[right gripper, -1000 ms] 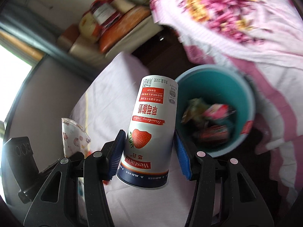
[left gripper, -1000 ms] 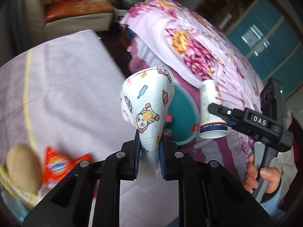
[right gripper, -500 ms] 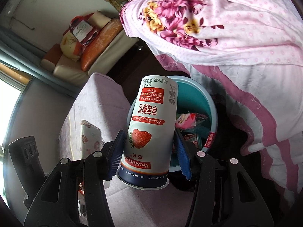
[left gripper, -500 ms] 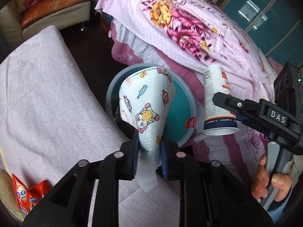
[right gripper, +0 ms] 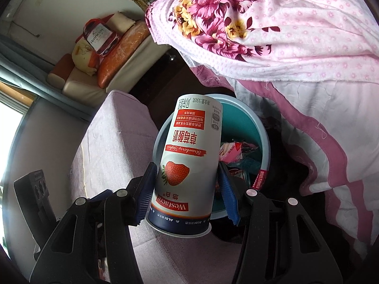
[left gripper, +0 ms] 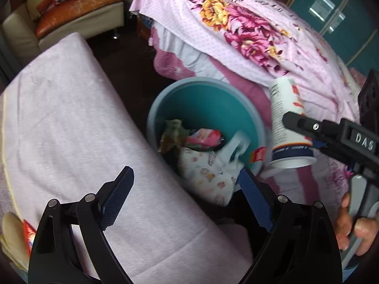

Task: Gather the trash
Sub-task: 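Open both tools over the teal bucket to drop mask and cup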

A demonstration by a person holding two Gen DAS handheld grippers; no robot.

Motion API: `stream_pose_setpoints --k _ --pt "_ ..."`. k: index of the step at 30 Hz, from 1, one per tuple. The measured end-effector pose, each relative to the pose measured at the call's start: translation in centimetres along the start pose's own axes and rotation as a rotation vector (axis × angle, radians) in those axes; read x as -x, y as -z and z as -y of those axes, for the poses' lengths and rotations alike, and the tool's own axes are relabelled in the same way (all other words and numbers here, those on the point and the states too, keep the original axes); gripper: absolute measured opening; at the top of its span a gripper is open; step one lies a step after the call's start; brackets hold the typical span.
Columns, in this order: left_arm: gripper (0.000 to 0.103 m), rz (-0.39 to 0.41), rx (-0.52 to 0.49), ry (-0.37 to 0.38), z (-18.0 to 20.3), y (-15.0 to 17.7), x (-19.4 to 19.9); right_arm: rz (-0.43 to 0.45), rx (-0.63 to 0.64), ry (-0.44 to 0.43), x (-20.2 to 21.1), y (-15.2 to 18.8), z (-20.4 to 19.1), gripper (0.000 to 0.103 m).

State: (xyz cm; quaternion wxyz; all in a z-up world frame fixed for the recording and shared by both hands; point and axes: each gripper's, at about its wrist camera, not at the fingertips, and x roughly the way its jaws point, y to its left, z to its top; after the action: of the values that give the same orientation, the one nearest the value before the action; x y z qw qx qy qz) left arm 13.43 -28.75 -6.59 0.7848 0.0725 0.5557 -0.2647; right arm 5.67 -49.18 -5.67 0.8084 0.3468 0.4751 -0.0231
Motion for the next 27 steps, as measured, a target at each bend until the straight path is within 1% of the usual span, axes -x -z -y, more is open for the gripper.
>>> stream_pose_setpoints --k 4,7,15,16,17,19,22,23,24,27 --pt "0.091 -0.016 0.024 -0.012 -0.9 0.6 0.0 -0.01 0.005 0.006 -0.5 0.1 -0.3 0.05" --pt "0.091 -0.018 0.059 -0.002 -2.1 1.1 0.3 -0.014 0.011 0.011 -0.6 0.1 -0.6 0.05" --pt "0.091 0.007 0.107 -0.02 -4.1 2.2 1.8 -0.038 0.044 0.037 -1.6 0.2 -2.2 0.052" --pt "0.091 0.009 0.113 -0.018 -4.4 2.3 2.0 -0.044 0.047 0.038 -1.8 0.2 -2.5 0.053" --pt "0.091 0.013 0.125 -0.018 -4.8 2.5 2.2 -0.046 0.048 0.039 -1.9 0.4 -2.5 0.059" --pt "0.091 0.016 0.137 -0.016 -5.3 2.8 2.4 -0.048 0.058 0.047 -2.1 0.6 -3.1 0.067" --pt "0.091 0.018 0.158 -0.013 -6.2 3.3 2.7 -0.047 0.068 0.06 -2.0 0.8 -3.7 0.069" --pt "0.091 0.02 0.163 -0.012 -6.5 3.5 2.9 -0.048 0.068 0.064 -2.0 0.9 -3.9 0.073" --pt "0.091 0.021 0.17 -0.014 -6.7 3.8 3.0 -0.048 0.069 0.067 -2.0 1.0 -4.0 0.074" --pt "0.091 0.033 0.187 -0.024 -7.6 4.5 3.6 -0.049 0.077 0.087 -1.9 1.3 -4.8 0.075"
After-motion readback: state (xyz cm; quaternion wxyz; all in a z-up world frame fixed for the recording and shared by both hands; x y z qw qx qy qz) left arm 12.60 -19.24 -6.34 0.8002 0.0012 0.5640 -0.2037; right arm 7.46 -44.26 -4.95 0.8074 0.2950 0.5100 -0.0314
